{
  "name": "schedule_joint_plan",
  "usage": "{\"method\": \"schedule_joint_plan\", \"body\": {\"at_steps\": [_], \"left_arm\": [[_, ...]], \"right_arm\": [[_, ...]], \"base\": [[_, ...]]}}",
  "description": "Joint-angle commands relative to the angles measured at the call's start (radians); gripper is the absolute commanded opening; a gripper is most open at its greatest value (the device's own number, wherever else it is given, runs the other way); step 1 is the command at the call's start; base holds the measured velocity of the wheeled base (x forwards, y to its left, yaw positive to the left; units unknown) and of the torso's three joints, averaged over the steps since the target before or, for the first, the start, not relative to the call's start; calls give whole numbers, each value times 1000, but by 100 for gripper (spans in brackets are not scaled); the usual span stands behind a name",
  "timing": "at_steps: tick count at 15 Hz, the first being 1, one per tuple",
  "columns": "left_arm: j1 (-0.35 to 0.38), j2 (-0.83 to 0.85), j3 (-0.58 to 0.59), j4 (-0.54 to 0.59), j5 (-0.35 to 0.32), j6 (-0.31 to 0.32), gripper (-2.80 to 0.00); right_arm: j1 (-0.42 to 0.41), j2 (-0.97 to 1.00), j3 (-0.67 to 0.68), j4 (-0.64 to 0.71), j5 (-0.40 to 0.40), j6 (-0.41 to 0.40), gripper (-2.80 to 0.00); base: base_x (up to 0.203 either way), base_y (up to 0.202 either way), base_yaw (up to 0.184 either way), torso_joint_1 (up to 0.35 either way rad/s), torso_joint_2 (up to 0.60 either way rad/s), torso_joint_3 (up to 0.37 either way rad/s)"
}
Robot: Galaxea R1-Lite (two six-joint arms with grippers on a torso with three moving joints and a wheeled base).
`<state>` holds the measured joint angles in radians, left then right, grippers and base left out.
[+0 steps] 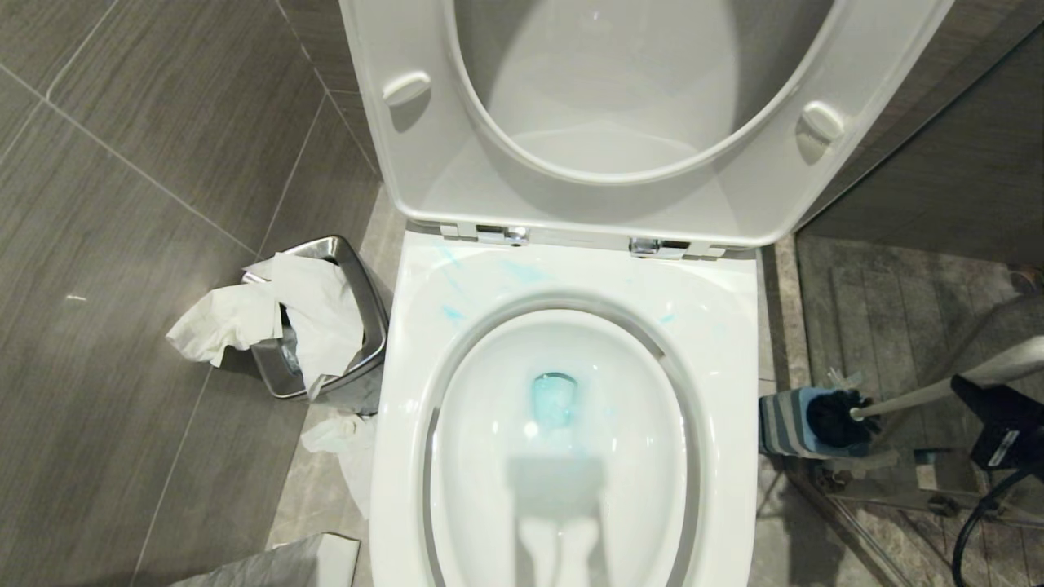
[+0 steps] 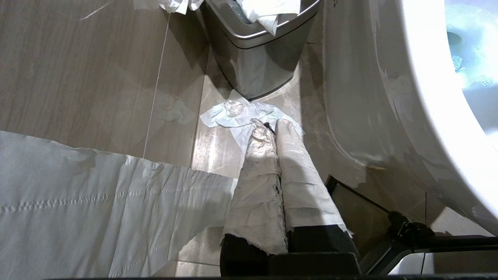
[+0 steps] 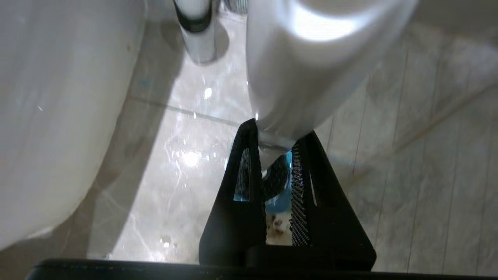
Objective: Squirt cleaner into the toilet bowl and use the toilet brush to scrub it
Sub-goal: Scrub the toilet bowl
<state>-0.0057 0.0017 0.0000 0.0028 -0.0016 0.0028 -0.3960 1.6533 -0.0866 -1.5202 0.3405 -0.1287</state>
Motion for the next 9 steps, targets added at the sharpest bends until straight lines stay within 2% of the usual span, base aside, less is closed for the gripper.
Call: {"method": "schedule_joint_plan", "body": {"at_steps": [1,5,9], "left_arm": [[0,1,0,0,0,0,-280],[0,1,0,0,0,0,-280],[0,1,0,0,0,0,-280]], "right_arm": [[0,-91,21,-10,12,-3,-280],[0,-214,60,19,11,-5,-280],[-1,-318,-41,167,16,39,-280]], "base": [[0,0,0,0,0,0],[0,0,0,0,0,0],[0,0,0,0,0,0]]}}
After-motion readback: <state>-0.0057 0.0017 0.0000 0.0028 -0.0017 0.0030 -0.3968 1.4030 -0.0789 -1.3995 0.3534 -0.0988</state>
